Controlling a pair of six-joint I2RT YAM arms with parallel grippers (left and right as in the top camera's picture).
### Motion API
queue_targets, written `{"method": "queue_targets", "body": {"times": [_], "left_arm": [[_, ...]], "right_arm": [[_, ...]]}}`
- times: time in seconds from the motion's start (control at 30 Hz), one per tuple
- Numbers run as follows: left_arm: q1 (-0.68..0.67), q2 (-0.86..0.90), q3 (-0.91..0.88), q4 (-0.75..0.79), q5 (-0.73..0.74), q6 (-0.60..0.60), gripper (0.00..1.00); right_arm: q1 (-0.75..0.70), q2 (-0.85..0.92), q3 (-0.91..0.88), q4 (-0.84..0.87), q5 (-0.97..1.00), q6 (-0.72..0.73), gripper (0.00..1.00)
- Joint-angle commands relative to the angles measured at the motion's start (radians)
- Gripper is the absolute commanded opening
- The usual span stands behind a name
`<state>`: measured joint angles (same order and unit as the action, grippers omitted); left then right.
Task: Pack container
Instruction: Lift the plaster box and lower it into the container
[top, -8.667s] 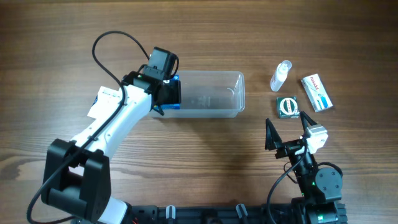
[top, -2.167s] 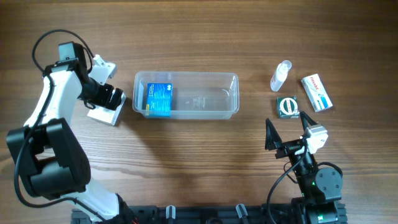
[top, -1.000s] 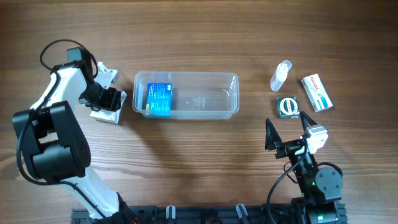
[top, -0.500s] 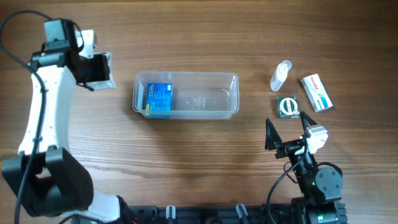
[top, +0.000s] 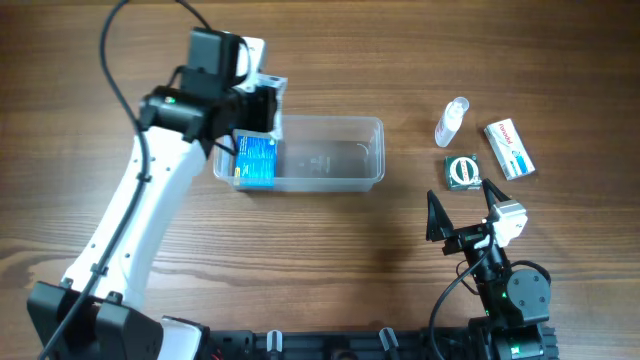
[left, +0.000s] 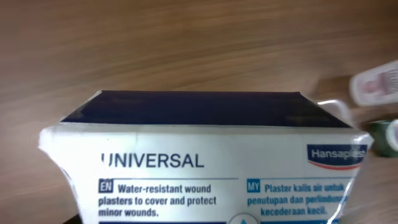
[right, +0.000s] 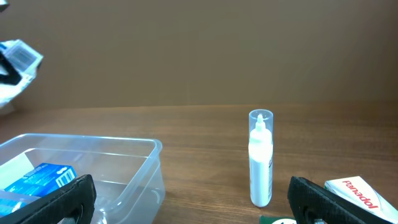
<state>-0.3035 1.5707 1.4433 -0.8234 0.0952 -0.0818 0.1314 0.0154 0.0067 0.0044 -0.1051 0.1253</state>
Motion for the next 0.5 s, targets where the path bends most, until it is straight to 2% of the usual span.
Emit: {"method": "queue_targets", "body": {"times": [0.0,0.23,0.47], "left_arm": [[-0.064,0.035,0.017,0.005,-0.043,-0.190,0.60],[-0.129,0.150,0.016,0.021,-0.076,-0.231,0.63],[-0.132,0.246,0.015,0.016,-0.089,-0.241,0.65]], "right_arm": [[-0.006,-0.004,-0.002,0.004,-0.016,-0.018,1.00],[-0.006,-0.004,-0.002,0.004,-0.016,-0.018,1.00],[-0.006,-0.004,-0.002,0.004,-0.016,-0.018,1.00]]}}
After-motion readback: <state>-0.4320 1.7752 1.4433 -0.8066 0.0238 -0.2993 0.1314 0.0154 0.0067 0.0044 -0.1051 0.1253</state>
